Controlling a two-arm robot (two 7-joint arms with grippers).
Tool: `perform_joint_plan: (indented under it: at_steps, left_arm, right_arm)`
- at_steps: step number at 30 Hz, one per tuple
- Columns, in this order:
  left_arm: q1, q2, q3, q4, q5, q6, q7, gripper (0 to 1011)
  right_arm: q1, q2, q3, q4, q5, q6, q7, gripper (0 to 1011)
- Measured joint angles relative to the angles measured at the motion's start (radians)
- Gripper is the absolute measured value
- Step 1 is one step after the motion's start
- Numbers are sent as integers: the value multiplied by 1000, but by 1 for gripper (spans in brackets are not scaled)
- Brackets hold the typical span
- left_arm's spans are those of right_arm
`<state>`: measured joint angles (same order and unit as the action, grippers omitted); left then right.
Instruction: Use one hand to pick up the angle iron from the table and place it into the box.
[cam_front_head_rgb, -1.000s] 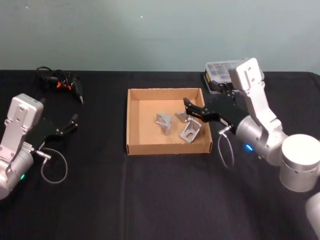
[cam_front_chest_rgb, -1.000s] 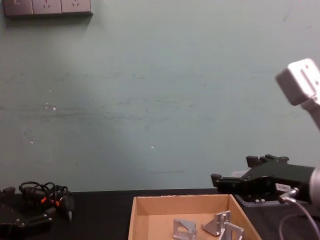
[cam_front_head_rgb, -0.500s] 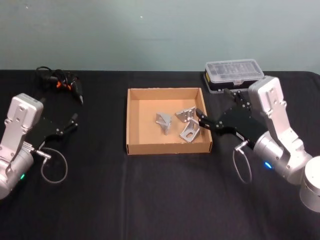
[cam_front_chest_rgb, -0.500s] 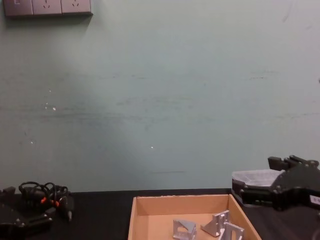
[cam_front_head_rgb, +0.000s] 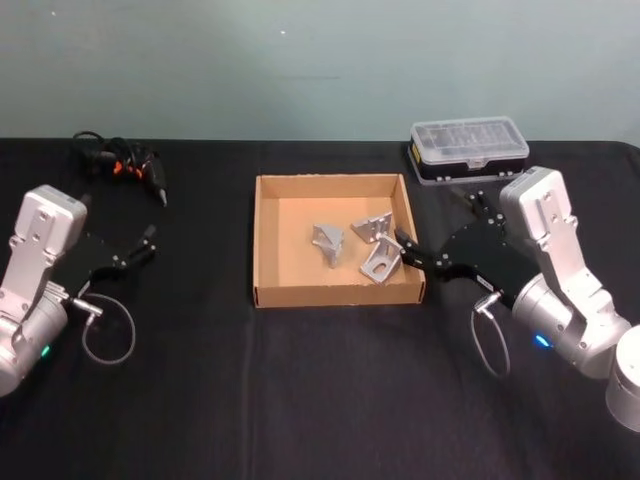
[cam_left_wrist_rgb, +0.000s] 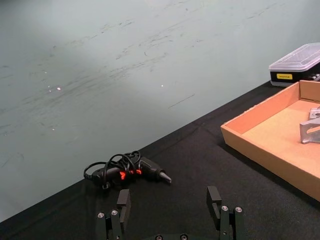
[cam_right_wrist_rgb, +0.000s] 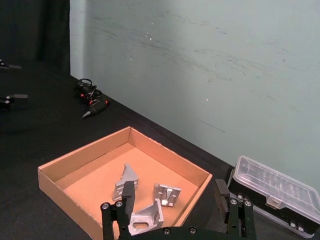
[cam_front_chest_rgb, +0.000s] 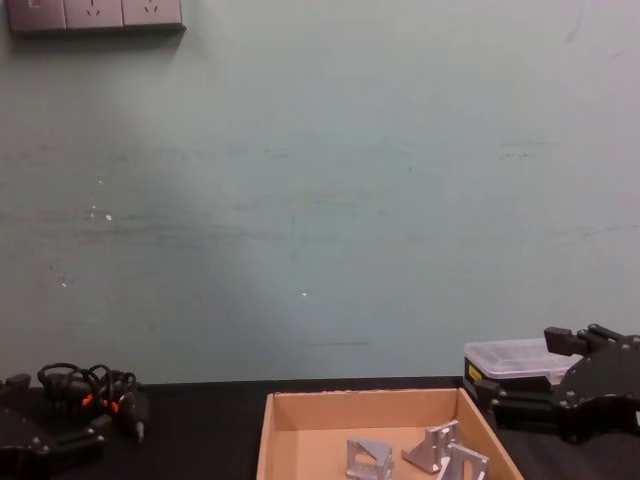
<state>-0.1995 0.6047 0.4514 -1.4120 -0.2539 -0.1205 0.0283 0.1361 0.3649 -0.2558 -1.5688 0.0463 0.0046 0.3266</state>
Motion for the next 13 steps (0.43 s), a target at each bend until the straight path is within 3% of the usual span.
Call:
perform_joint_plan:
  at_steps: [13]
  left_arm:
    - [0, 0, 0, 0, 0, 0, 0, 1000]
  right_arm:
    - [4, -3, -1, 3, -1, 6, 0, 1004]
